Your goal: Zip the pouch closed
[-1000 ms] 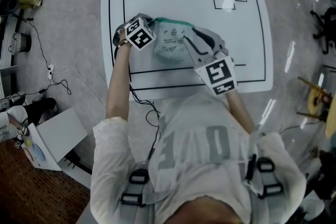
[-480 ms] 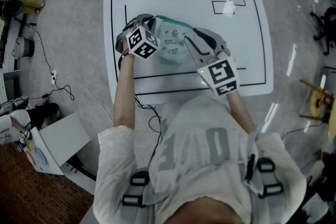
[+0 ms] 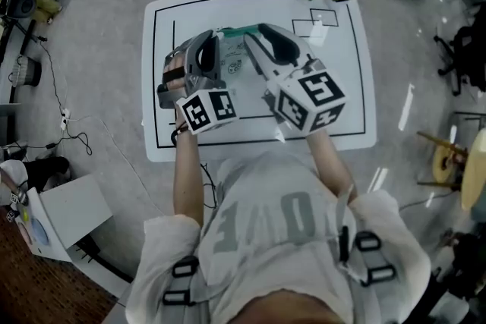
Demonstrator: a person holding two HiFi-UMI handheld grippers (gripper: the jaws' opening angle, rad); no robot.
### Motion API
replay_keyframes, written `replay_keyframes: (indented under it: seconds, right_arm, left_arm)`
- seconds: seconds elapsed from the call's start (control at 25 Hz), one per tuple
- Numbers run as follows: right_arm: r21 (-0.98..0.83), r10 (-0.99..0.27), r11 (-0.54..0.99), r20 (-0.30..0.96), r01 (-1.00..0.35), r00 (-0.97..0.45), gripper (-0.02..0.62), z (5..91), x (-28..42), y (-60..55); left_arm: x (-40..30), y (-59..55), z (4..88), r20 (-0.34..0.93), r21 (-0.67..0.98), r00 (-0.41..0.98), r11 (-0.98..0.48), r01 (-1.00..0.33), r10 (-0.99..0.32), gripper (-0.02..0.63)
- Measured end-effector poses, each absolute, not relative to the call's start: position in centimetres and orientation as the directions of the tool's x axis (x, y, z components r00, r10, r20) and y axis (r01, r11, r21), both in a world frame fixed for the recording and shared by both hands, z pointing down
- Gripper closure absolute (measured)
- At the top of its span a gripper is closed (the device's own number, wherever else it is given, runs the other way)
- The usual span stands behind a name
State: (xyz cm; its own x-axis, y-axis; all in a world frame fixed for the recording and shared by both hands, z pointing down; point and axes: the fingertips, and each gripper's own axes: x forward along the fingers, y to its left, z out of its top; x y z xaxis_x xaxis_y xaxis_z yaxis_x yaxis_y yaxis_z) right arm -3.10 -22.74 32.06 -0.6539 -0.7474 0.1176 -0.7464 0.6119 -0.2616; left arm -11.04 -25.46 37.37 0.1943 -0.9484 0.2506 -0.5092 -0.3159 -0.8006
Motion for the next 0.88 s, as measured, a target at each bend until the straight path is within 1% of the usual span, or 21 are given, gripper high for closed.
replay_keyframes:
  seconds: [0.12,0.2,0.36,0.44,0.52,0.64,0.76,0.88]
  right_arm:
    - [-0.498,-0.708,0.578,0.087,-0.647,-0.701,0.494,31.2,-4.2,-23.2]
    - [-0.621,-0.687,0.534,0.076,-0.573,-0.722,0.494,31.4,-4.7,-23.2]
    - [-0.781,-0.633,0.437,0.086,-0.446,-0.770,0.494,32.7,-5.6,-23.1]
    - [-0.854,-0.597,0.389,0.051,-0.345,-0.801,0.494,32.8,-6.0,-22.8]
    - [-0.898,-0.574,0.359,0.002,-0.254,-0.819,0.494,32.5,-6.1,-22.7]
    - [-0.918,-0.560,0.349,-0.041,-0.191,-0.828,0.494,32.3,-6.0,-22.5]
    - [-0.923,-0.560,0.341,-0.048,-0.177,-0.827,0.506,32.2,-6.1,-22.2]
    - [-0.913,-0.567,0.350,-0.031,-0.207,-0.823,0.546,32.4,-6.1,-22.1]
  left_arm:
    - [-10.5,-24.2,35.9,0.186,-0.790,0.187,-0.260,-0.556,-0.965,0.586]
    - [-10.3,-23.5,35.3,0.158,-0.780,0.188,-0.240,-0.579,-0.969,0.586]
    - [-9.7,-22.1,34.7,0.116,-0.754,0.211,-0.224,-0.617,-0.971,0.586]
    - [-9.5,-21.6,34.5,0.097,-0.752,0.221,-0.217,-0.622,-0.971,0.586]
    - [-9.4,-21.3,34.3,0.086,-0.755,0.229,-0.213,-0.620,-0.970,0.586]
    - [-9.2,-20.9,34.2,0.079,-0.765,0.236,-0.211,-0.608,-0.968,0.586]
    - [-8.9,-20.5,34.3,0.079,-0.778,0.251,-0.218,-0.590,-0.965,0.586]
    - [-8.6,-20.2,34.3,0.079,-0.761,0.271,-0.234,-0.606,-0.959,0.587]
